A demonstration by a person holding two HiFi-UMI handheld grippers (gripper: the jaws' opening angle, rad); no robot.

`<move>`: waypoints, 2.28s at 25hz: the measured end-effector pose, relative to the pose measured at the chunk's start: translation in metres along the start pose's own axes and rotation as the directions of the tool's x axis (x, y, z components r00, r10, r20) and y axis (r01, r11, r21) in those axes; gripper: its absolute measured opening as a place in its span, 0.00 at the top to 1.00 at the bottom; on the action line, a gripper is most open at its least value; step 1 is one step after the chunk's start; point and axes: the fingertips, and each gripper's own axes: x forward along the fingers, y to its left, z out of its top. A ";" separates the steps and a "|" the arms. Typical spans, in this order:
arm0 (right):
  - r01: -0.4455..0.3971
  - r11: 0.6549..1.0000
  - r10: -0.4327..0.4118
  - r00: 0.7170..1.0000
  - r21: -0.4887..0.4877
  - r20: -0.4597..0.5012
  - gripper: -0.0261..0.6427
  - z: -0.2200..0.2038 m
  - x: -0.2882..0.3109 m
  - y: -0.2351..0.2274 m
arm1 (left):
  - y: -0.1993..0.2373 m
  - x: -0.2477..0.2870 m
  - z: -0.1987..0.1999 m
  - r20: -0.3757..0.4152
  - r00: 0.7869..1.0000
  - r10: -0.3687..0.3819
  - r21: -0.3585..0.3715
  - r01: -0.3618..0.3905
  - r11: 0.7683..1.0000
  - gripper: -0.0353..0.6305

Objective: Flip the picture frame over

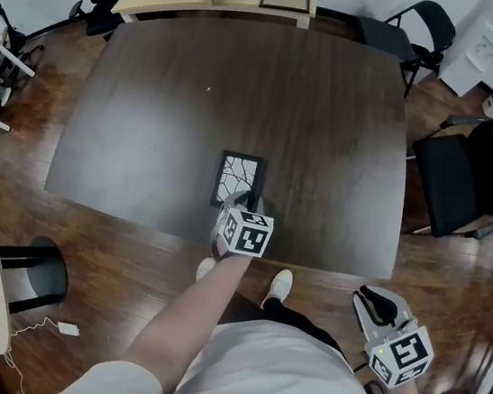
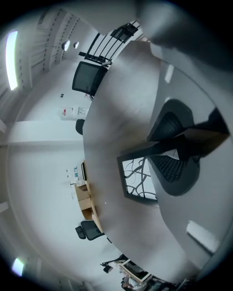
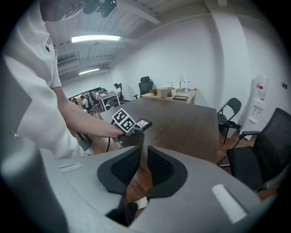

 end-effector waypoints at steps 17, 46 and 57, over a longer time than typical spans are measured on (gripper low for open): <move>-0.057 0.998 0.057 0.997 -0.010 0.046 0.88 0.015 0.023 -0.008 | -0.007 -0.042 0.029 0.118 0.982 -0.150 -0.228 0.174 0.958 0.85; 0.061 0.998 -0.060 0.997 0.019 -0.049 0.88 0.050 0.072 0.095 | 0.041 -0.082 0.046 0.773 0.323 -0.546 -0.510 0.828 -0.232 0.84; 0.129 0.988 -0.124 0.990 0.087 -0.063 0.89 0.045 0.085 0.114 | 0.066 -0.066 0.032 0.666 0.342 -0.663 -0.544 0.831 -0.118 0.86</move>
